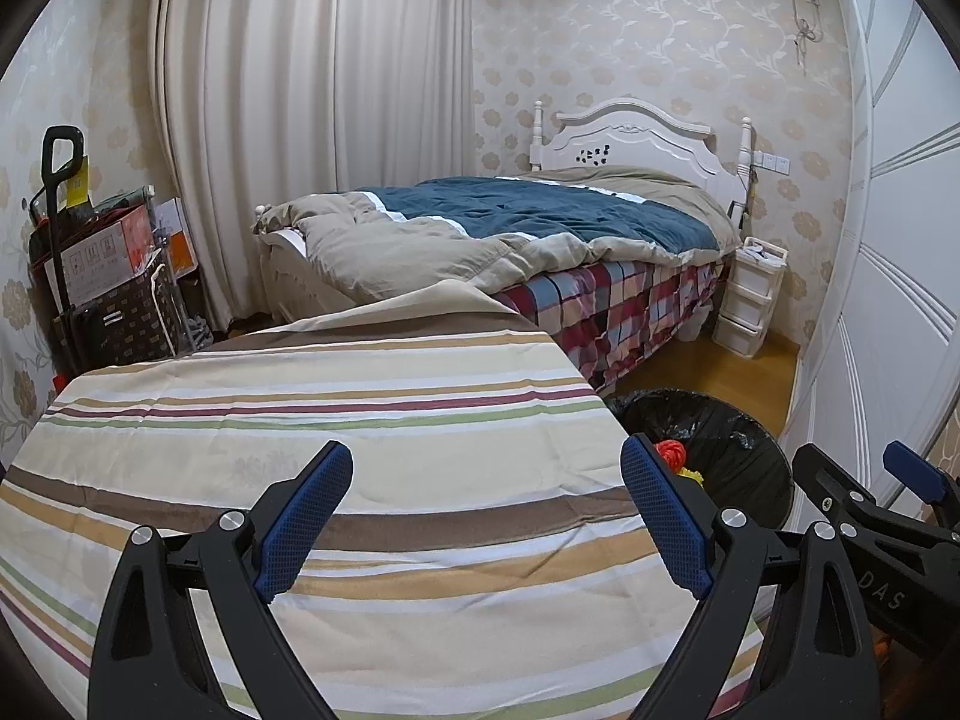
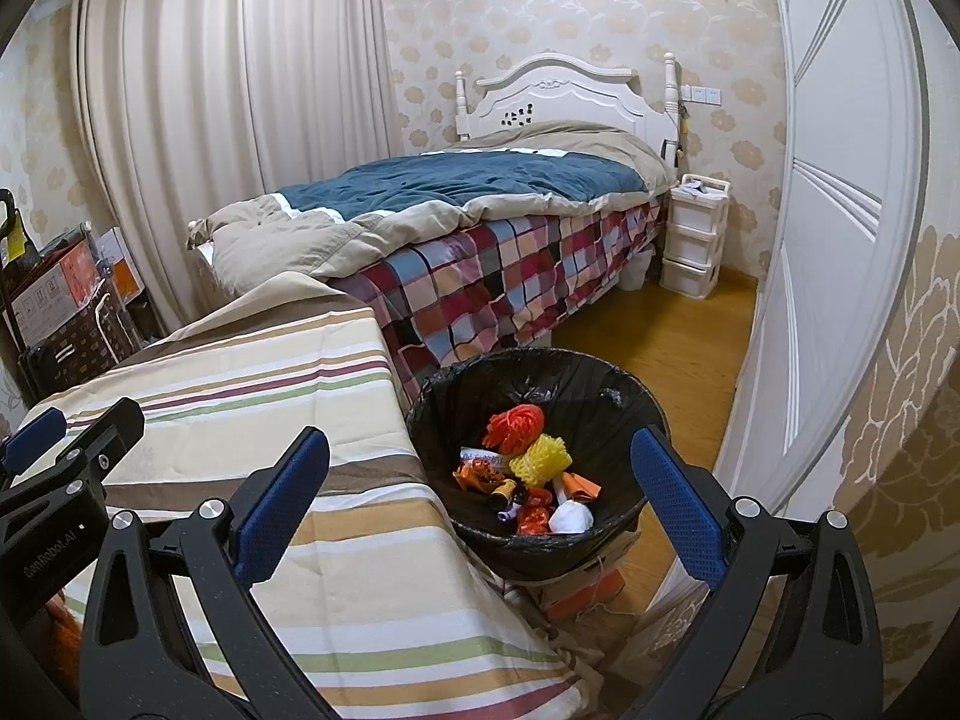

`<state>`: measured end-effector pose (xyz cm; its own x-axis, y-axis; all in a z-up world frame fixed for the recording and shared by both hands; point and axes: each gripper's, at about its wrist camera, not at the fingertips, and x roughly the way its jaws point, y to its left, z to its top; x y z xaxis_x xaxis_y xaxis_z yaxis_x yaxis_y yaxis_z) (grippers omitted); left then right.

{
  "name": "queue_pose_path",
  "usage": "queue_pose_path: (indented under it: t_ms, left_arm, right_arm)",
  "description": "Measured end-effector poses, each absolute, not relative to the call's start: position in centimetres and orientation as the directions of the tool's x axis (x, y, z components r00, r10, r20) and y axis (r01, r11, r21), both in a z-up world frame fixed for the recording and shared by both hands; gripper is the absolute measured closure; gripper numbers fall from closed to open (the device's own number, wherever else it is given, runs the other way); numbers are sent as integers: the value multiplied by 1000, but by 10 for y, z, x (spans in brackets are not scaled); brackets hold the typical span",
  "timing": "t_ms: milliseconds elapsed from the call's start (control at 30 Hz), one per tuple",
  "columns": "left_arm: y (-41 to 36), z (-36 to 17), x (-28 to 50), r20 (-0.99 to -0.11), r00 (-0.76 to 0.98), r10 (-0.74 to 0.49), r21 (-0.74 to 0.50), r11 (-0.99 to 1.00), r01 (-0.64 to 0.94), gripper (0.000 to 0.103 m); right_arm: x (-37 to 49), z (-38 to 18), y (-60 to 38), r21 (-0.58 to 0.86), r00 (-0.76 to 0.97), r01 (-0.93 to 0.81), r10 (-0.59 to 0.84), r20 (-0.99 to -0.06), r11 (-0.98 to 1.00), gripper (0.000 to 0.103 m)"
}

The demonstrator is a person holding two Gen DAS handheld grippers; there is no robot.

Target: Collect trash

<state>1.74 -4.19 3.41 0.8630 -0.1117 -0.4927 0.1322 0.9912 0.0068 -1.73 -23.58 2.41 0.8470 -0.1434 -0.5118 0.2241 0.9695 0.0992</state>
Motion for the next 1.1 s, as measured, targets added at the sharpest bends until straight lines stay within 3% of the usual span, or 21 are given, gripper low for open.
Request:
queue_pose_path:
  t_ms: [1100]
  left_arm:
    - [-51, 31, 12, -457, 885, -82, 24, 994, 105, 13]
  right_arm:
    - [-17, 25, -234, 98, 846, 224, -144, -514, 970, 5]
